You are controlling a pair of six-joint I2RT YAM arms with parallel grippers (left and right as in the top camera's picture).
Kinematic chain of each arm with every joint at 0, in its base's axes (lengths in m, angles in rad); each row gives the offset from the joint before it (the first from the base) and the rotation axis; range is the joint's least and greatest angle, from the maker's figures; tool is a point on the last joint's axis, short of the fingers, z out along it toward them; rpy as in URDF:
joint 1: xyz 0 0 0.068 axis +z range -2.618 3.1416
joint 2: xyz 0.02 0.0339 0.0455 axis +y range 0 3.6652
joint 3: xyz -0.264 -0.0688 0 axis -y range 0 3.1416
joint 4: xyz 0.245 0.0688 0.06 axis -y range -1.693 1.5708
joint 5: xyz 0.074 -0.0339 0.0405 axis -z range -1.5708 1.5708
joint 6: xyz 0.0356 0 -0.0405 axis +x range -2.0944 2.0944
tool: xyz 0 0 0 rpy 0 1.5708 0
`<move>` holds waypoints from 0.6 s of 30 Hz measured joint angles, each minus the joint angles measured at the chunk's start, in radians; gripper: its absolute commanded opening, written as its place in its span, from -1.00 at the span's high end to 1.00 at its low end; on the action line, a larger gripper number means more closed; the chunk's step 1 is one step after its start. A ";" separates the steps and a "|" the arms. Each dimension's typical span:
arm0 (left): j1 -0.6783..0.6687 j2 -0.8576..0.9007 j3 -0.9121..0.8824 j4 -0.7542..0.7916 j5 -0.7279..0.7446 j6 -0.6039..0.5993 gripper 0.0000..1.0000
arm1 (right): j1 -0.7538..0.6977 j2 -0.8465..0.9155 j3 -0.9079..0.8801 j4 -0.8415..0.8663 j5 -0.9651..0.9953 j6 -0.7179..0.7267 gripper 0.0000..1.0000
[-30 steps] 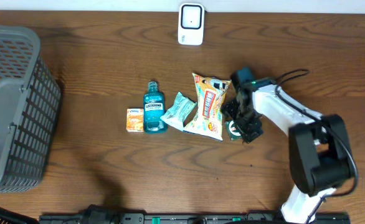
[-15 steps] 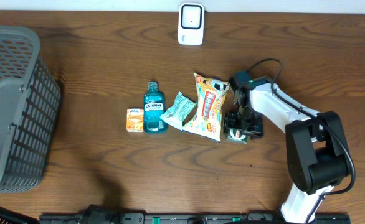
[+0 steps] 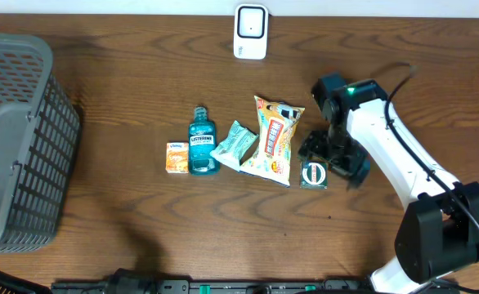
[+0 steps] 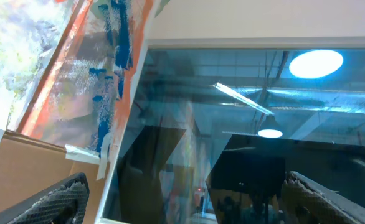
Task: Scan the item barcode
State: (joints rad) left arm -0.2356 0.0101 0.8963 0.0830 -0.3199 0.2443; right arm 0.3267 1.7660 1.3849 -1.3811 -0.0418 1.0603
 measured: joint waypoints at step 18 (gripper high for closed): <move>0.000 0.000 0.000 0.000 0.000 0.000 -0.95 | 0.037 -0.007 -0.418 0.642 0.029 0.784 -0.51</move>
State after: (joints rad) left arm -0.2356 0.0101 0.8963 0.0826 -0.3199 0.2443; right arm 0.3641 1.7588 0.9672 -0.7391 -0.0132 1.8446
